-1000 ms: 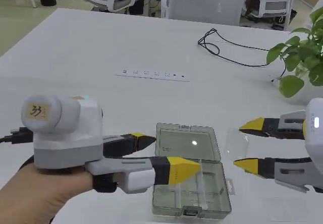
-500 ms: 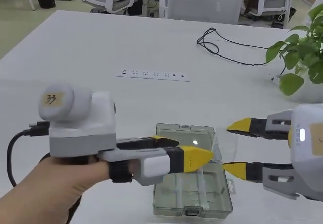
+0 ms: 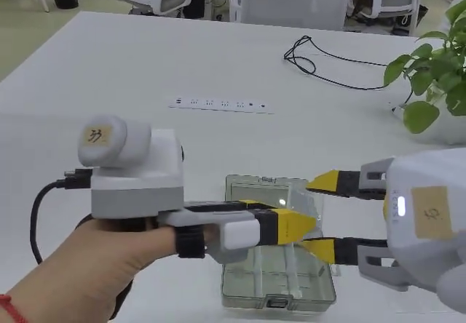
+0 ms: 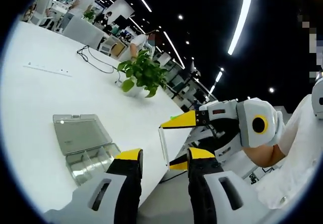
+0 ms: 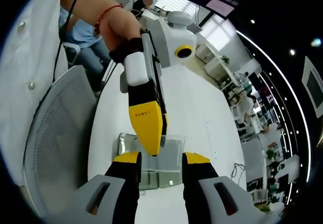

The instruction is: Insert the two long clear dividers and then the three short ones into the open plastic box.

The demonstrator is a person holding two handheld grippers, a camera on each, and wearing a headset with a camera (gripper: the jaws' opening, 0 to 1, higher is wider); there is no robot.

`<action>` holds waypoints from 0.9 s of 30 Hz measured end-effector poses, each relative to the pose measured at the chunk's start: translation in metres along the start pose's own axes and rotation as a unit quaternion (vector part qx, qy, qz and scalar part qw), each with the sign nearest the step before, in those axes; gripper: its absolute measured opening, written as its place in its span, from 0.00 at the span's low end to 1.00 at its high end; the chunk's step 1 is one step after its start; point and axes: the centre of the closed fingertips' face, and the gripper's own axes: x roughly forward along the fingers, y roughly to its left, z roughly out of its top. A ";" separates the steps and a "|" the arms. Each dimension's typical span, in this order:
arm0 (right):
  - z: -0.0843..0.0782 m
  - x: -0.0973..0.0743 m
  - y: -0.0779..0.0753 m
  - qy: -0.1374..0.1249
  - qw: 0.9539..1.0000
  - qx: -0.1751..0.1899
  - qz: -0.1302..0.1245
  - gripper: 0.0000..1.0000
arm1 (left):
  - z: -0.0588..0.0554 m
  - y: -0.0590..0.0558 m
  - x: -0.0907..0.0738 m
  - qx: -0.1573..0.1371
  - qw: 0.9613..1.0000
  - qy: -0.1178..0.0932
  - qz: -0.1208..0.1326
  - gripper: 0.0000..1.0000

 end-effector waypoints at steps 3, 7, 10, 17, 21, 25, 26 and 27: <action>0.004 0.001 0.001 -0.001 1.000 -0.007 0.003 0.32 | -0.001 0.000 0.000 -0.001 1.000 0.000 -0.001 0.26; 0.007 0.003 0.002 -0.001 1.000 -0.015 0.006 0.32 | -0.004 0.000 -0.001 0.001 1.000 0.005 0.001 0.20; 0.009 0.004 0.002 -0.003 1.000 -0.019 0.008 0.32 | -0.006 0.000 -0.002 0.007 1.000 0.010 0.001 0.12; 0.011 0.006 0.004 -0.002 1.000 -0.025 0.013 0.32 | -0.007 0.005 -0.003 0.001 1.000 0.011 0.005 0.07; 0.010 0.006 0.005 -0.001 1.000 -0.025 0.014 0.32 | -0.008 0.005 -0.003 -0.004 1.000 0.012 0.002 0.03; 0.010 0.007 0.005 0.000 1.000 -0.028 0.015 0.32 | -0.009 0.004 -0.003 -0.006 1.000 0.015 -0.001 0.00; 0.010 0.007 0.005 0.001 0.999 -0.029 0.015 0.32 | -0.009 0.004 -0.003 -0.007 1.000 0.015 -0.002 0.00; 0.010 0.007 0.005 0.001 0.999 -0.030 0.015 0.32 | -0.009 0.005 -0.003 -0.005 1.000 0.015 0.000 0.00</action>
